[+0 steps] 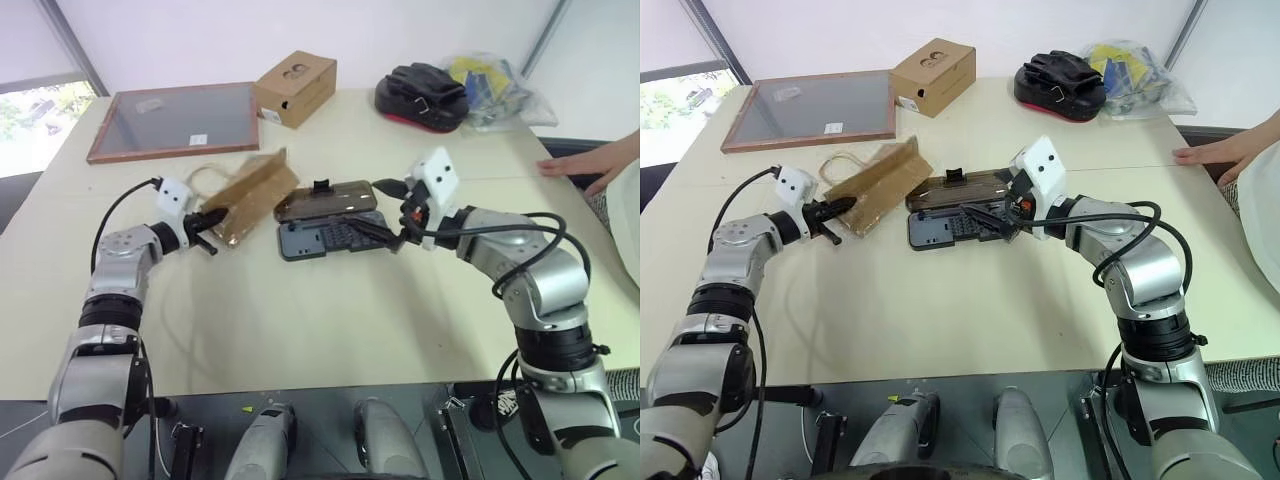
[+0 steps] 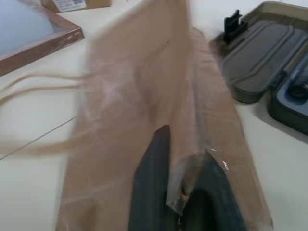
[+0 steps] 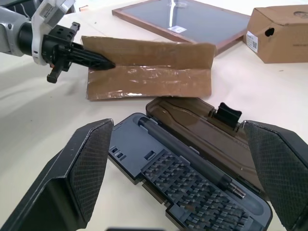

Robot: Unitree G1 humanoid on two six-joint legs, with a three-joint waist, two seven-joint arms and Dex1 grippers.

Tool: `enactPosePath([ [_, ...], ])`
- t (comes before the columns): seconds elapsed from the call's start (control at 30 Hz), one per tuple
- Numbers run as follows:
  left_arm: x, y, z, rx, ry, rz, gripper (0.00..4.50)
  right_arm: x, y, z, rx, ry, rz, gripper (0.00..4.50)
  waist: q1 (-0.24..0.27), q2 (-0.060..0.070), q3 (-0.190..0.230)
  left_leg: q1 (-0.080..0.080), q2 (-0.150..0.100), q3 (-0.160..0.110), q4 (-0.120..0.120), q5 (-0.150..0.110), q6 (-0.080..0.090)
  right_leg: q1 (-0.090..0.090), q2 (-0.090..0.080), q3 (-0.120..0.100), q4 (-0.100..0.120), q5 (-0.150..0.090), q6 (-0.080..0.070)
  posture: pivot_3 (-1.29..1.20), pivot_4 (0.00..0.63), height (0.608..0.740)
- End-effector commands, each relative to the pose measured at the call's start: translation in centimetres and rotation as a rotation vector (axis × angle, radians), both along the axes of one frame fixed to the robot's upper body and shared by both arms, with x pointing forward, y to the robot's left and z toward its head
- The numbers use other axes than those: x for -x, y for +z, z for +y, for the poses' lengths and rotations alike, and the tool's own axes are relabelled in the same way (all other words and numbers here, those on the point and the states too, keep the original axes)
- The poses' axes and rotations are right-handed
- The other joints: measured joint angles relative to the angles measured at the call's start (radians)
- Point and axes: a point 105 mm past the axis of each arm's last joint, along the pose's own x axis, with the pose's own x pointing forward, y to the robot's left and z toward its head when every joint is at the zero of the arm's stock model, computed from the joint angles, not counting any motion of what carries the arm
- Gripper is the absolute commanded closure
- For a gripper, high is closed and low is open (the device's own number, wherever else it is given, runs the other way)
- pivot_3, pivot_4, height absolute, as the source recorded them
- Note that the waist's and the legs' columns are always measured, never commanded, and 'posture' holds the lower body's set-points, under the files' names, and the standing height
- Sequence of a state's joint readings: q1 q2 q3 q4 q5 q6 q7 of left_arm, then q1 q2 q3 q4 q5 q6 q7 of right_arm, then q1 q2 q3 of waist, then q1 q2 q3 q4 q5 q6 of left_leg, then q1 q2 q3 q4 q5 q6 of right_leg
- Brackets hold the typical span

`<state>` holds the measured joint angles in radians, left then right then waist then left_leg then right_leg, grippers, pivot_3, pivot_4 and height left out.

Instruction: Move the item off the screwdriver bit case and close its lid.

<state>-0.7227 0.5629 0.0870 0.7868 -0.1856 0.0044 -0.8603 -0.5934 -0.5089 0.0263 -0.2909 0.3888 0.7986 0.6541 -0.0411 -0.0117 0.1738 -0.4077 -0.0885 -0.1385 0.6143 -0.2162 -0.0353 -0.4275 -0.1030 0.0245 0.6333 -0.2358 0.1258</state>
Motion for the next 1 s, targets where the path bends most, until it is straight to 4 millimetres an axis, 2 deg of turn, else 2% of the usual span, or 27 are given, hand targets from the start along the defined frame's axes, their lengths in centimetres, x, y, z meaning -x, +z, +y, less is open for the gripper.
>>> enactPosePath([
  [0.03, -0.2, 2.4, 0.6, 0.018, 0.034, -0.102, 4.43, 0.4, 1.3, 0.4, -0.021, 0.021, -0.057, 0.00, -0.001, 0.000, 0.000, 0.000, 0.000, 0.000, 0.000, 0.000, 0.000, 0.000, 0.000, 0.000, 0.000, 0.000, 0.000, 0.00, 0.150, 0.740],
  [0.13, 0.0, 4.1, 2.0, 0.031, 0.118, -0.170, 4.43, 0.3, 1.2, 0.6, -0.022, 0.027, -0.057, 0.00, -0.002, 0.000, 0.000, 0.000, 0.000, -0.001, 0.000, 0.000, 0.000, 0.000, 0.000, 0.000, 0.000, 0.000, 0.000, 0.00, 0.150, 0.740],
  [0.3, 2.1, 6.6, 6.1, 0.003, 0.337, -0.284, 4.43, 0.2, 1.1, 1.2, -0.034, 0.044, -0.052, 0.00, -0.006, 0.000, 0.000, 0.000, 0.001, -0.001, 0.000, 0.000, 0.000, -0.001, 0.000, 0.001, 0.001, 0.000, 0.000, 0.00, 0.150, 0.740],
  [0.4, 5.1, 8.1, 9.8, -0.025, 0.529, -0.339, 4.43, 0.1, 0.7, 1.8, -0.037, 0.074, -0.037, 0.00, -0.007, 0.000, 0.000, 0.000, 0.002, -0.001, 0.000, 0.000, 0.000, -0.001, 0.000, 0.001, 0.001, 0.000, 0.000, 0.00, 0.150, 0.740],
  [0.47, 6.9, 8.6, 11.3, -0.052, 0.620, -0.355, 4.43, 0.1, 0.5, 2.1, -0.037, 0.091, -0.030, 0.00, -0.003, 0.000, 0.000, 0.000, 0.002, 0.000, 0.000, 0.000, 0.000, -0.001, 0.000, 0.002, 0.001, 0.000, 0.000, 0.00, 0.150, 0.740],
  [0.6, 10.2, 7.5, 14.2, -0.125, 0.791, -0.316, 4.43, -0.1, 0.3, 2.8, -0.040, 0.129, -0.020, 0.00, 0.005, 0.000, 0.000, 0.000, 0.002, -0.001, 0.000, 0.000, 0.000, -0.001, 0.000, 0.001, 0.000, 0.000, 0.000, 0.00, 0.150, 0.740],
  [0.7, 11.7, 5.9, 16.3, -0.161, 0.903, -0.263, 4.43, -0.3, 0.2, 3.2, -0.035, 0.151, -0.018, 0.00, 0.006, 0.000, 0.000, 0.000, 0.002, -0.001, 0.000, 0.000, 0.000, 0.000, 0.000, 0.001, 0.000, 0.000, 0.000, 0.00, 0.150, 0.740],
  [0.77, 12.2, 5.1, 17.1, -0.175, 0.949, -0.239, 4.43, -0.3, 0.2, 3.5, -0.034, 0.159, -0.020, 0.00, 0.007, 0.000, 0.000, 0.000, 0.002, -0.001, 0.000, 0.000, 0.000, 0.000, 0.000, 0.001, 0.000, 0.000, 0.000, 0.00, 0.150, 0.740],
  [0.87, 12.8, 2.6, 18.0, -0.173, 1.007, -0.168, 4.43, -0.4, 0.4, 3.6, -0.036, 0.166, -0.023, 0.00, 0.010, 0.000, 0.000, 0.000, 0.002, -0.001, 0.000, 0.000, 0.000, 0.000, 0.000, 0.001, 0.000, 0.000, 0.000, 0.00, 0.150, 0.740],
  [1.0, 12.9, 0.5, 18.3, -0.173, 1.030, -0.110, 4.43, -0.3, 0.3, 3.5, -0.036, 0.164, -0.021, 0.00, 0.011, -0.001, 0.000, 0.000, 0.002, -0.001, 0.000, 0.000, 0.000, 0.000, 0.000, 0.001, 0.000, 0.000, 0.000, 0.00, 0.150, 0.740],
])
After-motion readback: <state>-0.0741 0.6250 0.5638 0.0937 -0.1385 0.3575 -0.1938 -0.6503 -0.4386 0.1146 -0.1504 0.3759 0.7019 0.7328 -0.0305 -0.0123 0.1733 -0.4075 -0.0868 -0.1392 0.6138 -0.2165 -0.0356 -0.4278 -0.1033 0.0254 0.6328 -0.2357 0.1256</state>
